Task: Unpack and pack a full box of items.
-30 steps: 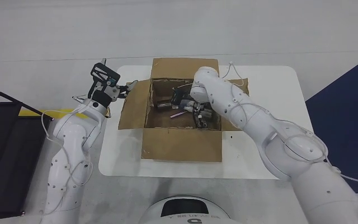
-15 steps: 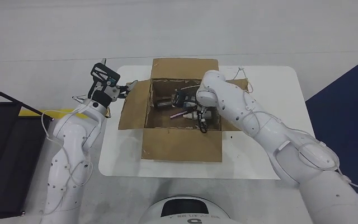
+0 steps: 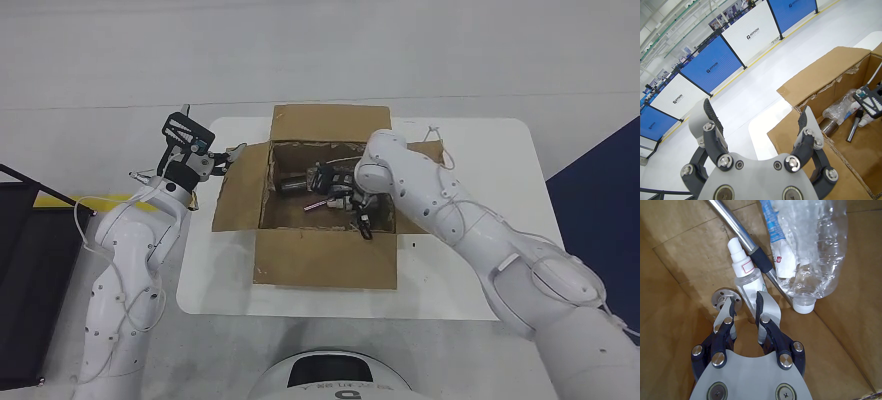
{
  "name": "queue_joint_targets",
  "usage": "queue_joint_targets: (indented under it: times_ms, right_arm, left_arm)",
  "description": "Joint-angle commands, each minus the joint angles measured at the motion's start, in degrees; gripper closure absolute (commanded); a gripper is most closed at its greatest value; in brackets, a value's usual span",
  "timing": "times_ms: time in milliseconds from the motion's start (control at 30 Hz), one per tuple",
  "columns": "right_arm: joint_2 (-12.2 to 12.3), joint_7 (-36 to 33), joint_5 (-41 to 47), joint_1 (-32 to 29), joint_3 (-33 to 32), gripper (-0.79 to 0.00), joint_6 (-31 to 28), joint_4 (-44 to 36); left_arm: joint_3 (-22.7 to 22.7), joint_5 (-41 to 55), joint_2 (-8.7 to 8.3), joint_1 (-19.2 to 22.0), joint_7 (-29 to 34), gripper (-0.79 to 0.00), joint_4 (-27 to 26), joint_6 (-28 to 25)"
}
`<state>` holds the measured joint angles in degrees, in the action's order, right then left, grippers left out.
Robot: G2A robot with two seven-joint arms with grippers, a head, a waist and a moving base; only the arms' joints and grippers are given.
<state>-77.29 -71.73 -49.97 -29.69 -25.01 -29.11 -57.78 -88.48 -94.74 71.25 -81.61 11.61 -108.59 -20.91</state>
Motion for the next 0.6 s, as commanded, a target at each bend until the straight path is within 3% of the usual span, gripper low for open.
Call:
queue_joint_targets:
  times_ms: [0,167,567]
  right_arm:
    - [-0.4,0.4,-0.3,0.2,0.2,-0.317,0.0,0.6]
    - [-1.1,1.5,-1.0,0.7,0.7,-0.360,-0.9,2.2]
    - [-4.2,4.1,-0.5,2.2,2.7,-0.360,-4.7,9.9]
  left_arm:
    - [0.0,0.0,0.00,0.0,0.0,-0.785,0.0,0.0]
    - [0.0,0.0,0.00,0.0,0.0,-0.785,0.0,0.0]
    - [0.0,0.0,0.00,0.0,0.0,-0.785,0.0,0.0]
